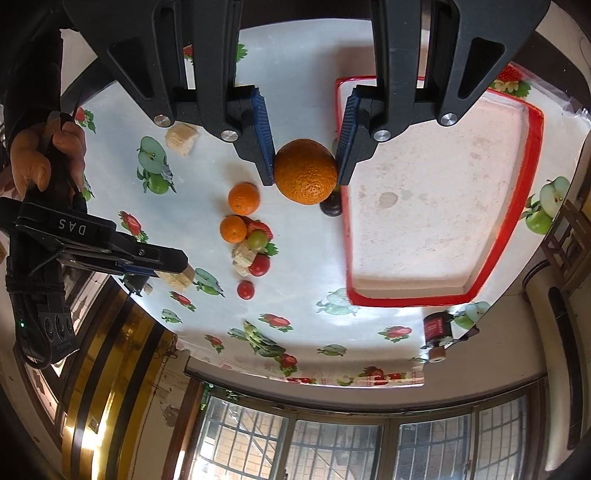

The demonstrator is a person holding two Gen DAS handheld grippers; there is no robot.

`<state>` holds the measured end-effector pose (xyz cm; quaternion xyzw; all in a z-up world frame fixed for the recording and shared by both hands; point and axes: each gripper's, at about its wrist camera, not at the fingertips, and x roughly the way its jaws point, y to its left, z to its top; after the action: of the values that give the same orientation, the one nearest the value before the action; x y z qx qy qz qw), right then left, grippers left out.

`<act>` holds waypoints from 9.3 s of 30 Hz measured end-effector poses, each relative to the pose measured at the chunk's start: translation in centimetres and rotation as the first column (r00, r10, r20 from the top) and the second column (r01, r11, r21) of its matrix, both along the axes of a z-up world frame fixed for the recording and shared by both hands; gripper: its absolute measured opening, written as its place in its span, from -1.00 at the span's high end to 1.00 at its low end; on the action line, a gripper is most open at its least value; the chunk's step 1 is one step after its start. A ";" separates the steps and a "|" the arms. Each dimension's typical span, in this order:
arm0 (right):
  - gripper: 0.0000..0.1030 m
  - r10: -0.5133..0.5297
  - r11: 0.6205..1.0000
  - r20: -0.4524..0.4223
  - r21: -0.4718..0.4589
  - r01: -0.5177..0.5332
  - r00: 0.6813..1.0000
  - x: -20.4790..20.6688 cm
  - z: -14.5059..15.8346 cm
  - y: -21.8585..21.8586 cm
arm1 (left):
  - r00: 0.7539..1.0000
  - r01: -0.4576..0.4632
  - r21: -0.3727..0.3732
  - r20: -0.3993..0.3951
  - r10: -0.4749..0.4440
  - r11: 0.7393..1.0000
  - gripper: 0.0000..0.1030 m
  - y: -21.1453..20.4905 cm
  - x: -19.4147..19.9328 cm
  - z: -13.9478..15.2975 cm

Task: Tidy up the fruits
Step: 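Carry the orange and the cream cube over the red-rimmed tray with both grippers, then open the left gripper to drop the orange while the right releases the cube in the tray, then move both grippers back toward the remaining oranges, then grasp an orange with the left gripper while the right gripper grasps another orange, then carry both oranges over the red-rimmed tray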

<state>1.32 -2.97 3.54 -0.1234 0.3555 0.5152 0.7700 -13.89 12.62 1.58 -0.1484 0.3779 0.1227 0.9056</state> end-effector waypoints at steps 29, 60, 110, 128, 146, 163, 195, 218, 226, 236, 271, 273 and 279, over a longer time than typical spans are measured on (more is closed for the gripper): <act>0.40 0.195 0.981 -0.041 -0.015 -0.195 0.980 -3.6 -0.7 10.7 | 0.976 -0.216 -0.016 -0.012 0.216 0.976 0.41 7.5 -5.2 -1.4; 0.40 0.274 0.938 -0.106 -0.193 -0.290 0.956 -4.6 -8.8 21.9 | 0.950 -0.290 -0.037 -0.127 0.283 0.956 0.41 12.7 -4.1 -5.9; -0.20 0.105 0.992 -0.010 -0.075 -0.106 0.994 -2.5 -2.7 4.8 | 0.971 -0.227 0.004 -0.081 0.226 0.974 -0.01 4.4 -2.6 -1.9; -0.20 -0.076 0.995 -0.017 -0.062 0.075 0.997 2.1 -3.5 -4.3 | 0.994 -0.072 -0.004 -0.081 0.071 0.997 -0.01 -1.4 1.7 -1.3; -0.19 -0.097 0.993 -0.052 -0.073 0.093 0.994 5.2 -5.1 -3.4 | 0.988 0.066 -0.048 -0.140 -0.072 0.997 -0.01 -5.6 9.0 -4.2; -0.15 -0.082 0.992 -0.107 -0.104 0.071 0.991 7.4 -7.4 0.3 | 0.983 0.087 -0.119 -0.148 -0.105 0.989 0.36 -4.2 11.8 -6.9; 0.34 0.010 0.998 -0.072 -0.060 -0.015 0.997 2.4 -5.0 3.6 | 0.999 -0.014 -0.064 -0.043 0.012 0.998 0.36 -1.0 4.5 -2.0; 0.34 0.074 0.997 -0.042 -0.019 -0.075 0.996 -0.3 -2.6 5.9 | 0.994 -0.109 -0.045 0.000 0.110 0.993 0.36 2.4 0.4 -0.8; 0.34 0.104 0.995 -0.028 -0.008 -0.104 0.994 -1.4 -1.9 7.3 | 0.990 -0.143 -0.047 0.008 0.143 0.989 0.36 4.0 -0.9 -0.7; 0.34 0.125 0.992 -0.030 -0.014 -0.125 0.992 -2.1 -2.1 8.9 | 0.979 -0.205 -0.056 0.008 0.206 0.977 0.36 6.6 -2.6 -1.1; 0.34 0.193 0.978 -0.082 -0.071 -0.199 0.978 -0.7 -4.7 19.1 | 0.961 -0.275 -0.039 -0.048 0.274 0.961 0.36 13.8 -0.4 -2.5; 0.34 0.196 0.976 -0.089 -0.083 -0.203 0.977 -0.4 -5.2 20.0 | 0.959 -0.281 -0.047 -0.060 0.278 0.959 0.36 14.3 0.2 -3.0; 0.34 0.206 0.967 -0.094 -0.130 -0.217 0.974 -0.3 -6.9 21.9 | 0.953 -0.290 -0.058 -0.104 0.283 0.955 0.36 15.2 1.4 -4.6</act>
<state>1.00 18.98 -3.39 -0.1937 0.4059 0.5729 0.6852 -12.49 27.85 -3.02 -0.2286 0.3987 0.2459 0.8534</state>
